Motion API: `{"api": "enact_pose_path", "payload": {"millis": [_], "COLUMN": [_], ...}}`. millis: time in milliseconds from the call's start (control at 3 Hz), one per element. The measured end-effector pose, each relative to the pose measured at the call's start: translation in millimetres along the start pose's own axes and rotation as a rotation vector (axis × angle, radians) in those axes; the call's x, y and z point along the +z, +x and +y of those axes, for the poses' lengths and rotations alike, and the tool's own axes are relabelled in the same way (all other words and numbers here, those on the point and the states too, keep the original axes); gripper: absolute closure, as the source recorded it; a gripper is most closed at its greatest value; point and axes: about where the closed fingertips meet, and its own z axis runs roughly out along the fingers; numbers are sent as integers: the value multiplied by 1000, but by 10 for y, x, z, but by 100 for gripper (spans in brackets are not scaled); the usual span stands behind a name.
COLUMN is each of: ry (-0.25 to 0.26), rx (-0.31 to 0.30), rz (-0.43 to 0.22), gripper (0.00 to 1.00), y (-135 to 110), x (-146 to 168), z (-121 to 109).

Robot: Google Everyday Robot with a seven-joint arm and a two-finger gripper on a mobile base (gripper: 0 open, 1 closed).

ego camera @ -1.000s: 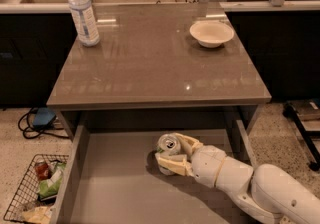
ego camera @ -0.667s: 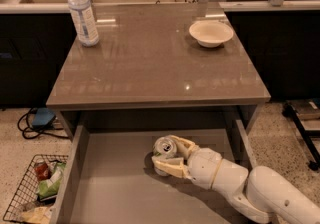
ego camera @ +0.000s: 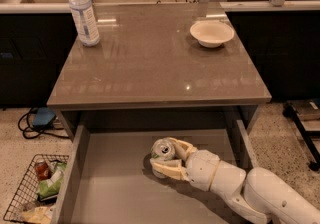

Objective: Place 7up can into top drawer

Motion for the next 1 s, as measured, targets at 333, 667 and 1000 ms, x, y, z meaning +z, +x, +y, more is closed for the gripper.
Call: {"api": "enact_pose_path", "payload": {"millis": [333, 667, 1000], "ry": [-3, -6, -8], "rx": [-1, -1, -2], "rz": [0, -1, -1], "gripper": [38, 14, 0], "y": [-5, -10, -14], "x": [10, 20, 30], "z": [9, 18, 27]}}
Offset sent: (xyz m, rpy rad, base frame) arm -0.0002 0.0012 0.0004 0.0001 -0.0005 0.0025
